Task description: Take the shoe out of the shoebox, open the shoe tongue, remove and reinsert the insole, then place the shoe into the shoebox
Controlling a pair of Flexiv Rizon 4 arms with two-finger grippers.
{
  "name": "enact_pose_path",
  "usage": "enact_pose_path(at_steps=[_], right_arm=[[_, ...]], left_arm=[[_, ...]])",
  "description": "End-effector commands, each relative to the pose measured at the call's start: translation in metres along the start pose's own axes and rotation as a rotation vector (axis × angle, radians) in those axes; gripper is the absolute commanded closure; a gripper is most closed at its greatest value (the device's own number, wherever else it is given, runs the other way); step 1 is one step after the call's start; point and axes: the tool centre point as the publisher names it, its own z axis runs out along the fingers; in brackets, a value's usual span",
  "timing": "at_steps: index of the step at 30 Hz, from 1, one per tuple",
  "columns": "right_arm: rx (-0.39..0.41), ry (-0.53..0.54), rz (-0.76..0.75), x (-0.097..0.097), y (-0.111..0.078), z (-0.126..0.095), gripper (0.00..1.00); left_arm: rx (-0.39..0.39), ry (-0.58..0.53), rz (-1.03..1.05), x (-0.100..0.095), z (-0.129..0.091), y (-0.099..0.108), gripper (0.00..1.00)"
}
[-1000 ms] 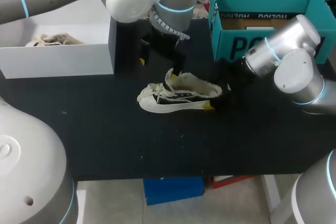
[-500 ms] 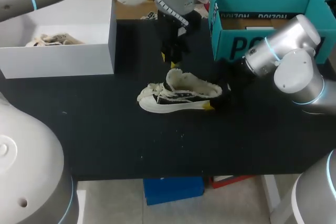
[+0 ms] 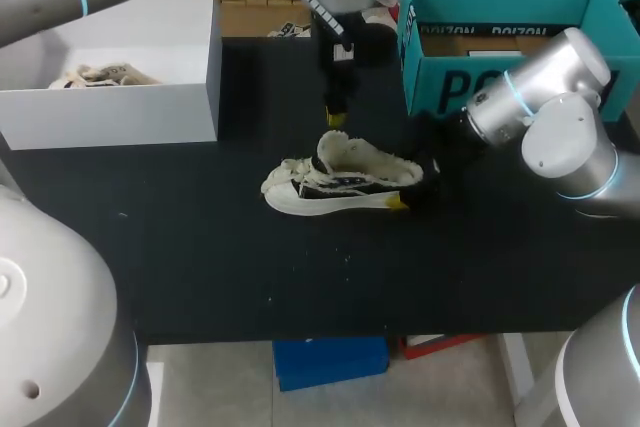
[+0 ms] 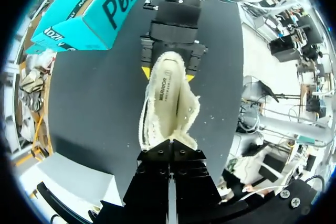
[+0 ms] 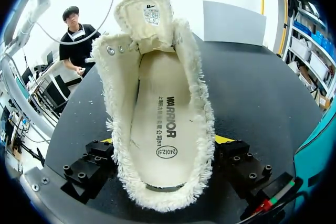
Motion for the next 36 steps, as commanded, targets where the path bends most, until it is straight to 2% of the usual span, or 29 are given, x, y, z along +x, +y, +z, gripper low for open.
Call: enact_pose_path(at_steps=[1, 6, 13, 21, 36], right_arm=[[0.003, 0.0, 0.002, -0.001, -0.004, 0.003, 1.0], [0.003, 0.0, 0.002, -0.001, -0.004, 0.003, 1.0], [0.003, 0.0, 0.002, -0.001, -0.004, 0.003, 1.0], [0.003, 0.0, 0.002, -0.001, -0.004, 0.003, 1.0], [0.003, 0.0, 0.002, -0.001, -0.004, 0.003, 1.0]], left_arm=[[0.0, 0.057, 0.083, -0.007, 0.001, 0.0, 1.0], [-0.006, 0.041, 0.081, -0.007, 0.002, 0.0, 1.0], [0.114, -0.034, 0.13, -0.002, 0.003, -0.01, 1.0], [0.168, -0.012, 0.164, 0.004, 0.012, -0.018, 1.0], [0.172, -0.01, 0.174, 0.003, 0.014, -0.02, 1.0]])
